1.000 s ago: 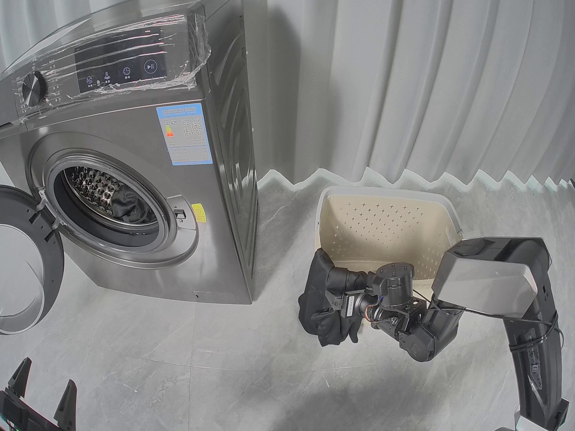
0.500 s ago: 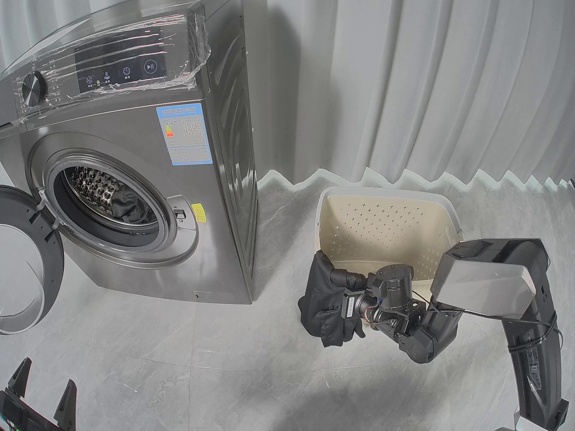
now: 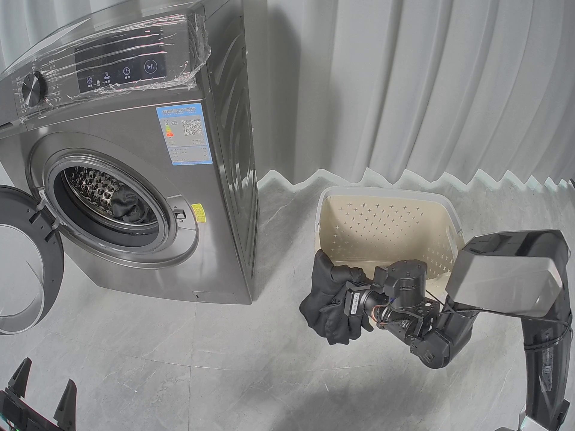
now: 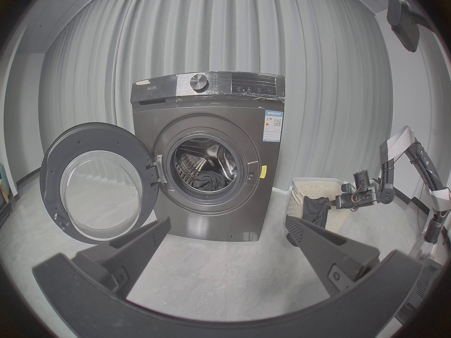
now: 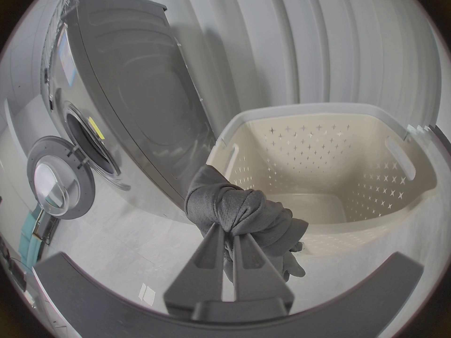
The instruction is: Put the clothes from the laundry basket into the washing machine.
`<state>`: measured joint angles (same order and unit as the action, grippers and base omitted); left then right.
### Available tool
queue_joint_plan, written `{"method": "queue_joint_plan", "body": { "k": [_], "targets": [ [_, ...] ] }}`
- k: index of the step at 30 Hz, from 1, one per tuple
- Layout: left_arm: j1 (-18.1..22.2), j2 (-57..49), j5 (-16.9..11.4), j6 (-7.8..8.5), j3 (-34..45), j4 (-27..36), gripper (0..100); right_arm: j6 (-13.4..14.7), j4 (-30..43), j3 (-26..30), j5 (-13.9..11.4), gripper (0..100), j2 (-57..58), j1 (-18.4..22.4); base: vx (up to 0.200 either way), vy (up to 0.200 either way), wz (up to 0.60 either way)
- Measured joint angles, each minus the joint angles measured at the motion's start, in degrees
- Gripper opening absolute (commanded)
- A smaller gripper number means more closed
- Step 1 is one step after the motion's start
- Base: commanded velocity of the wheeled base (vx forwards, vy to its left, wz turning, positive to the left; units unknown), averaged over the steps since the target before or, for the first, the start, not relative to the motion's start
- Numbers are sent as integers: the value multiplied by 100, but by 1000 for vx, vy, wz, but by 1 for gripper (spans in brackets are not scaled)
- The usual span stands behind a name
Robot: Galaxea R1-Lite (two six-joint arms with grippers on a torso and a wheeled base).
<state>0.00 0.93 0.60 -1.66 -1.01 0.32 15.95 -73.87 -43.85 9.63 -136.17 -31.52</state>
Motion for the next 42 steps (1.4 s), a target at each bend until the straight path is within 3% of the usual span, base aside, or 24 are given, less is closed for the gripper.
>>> {"method": "queue_joint_plan", "body": {
  "k": [7, 17, 28, 37, 42],
  "targets": [
    [0, 0, 0, -17, 0, 4, 100, -5, -224, 490, -101, 0, 845, -157, 0, 0, 0],
    [-2, 0, 5, -41, 0, 1, 100, -22, -282, 634, -96, 0, 2071, -433, 0, 0, 0],
    [-5, 0, -2, -28, 0, 4, 100, -594, -394, 802, -41, 0, 3234, -690, 0, 0, 0],
    [-2, 0, -2, -22, 0, -5, 100, -924, -363, 896, 380, 0, 3678, -573, 0, 0, 0],
    [0, 0, -11, 0, 0, -5, 100, -939, -354, 935, 853, 0, 3879, -607, 0, 0, 0]
  ]
}}
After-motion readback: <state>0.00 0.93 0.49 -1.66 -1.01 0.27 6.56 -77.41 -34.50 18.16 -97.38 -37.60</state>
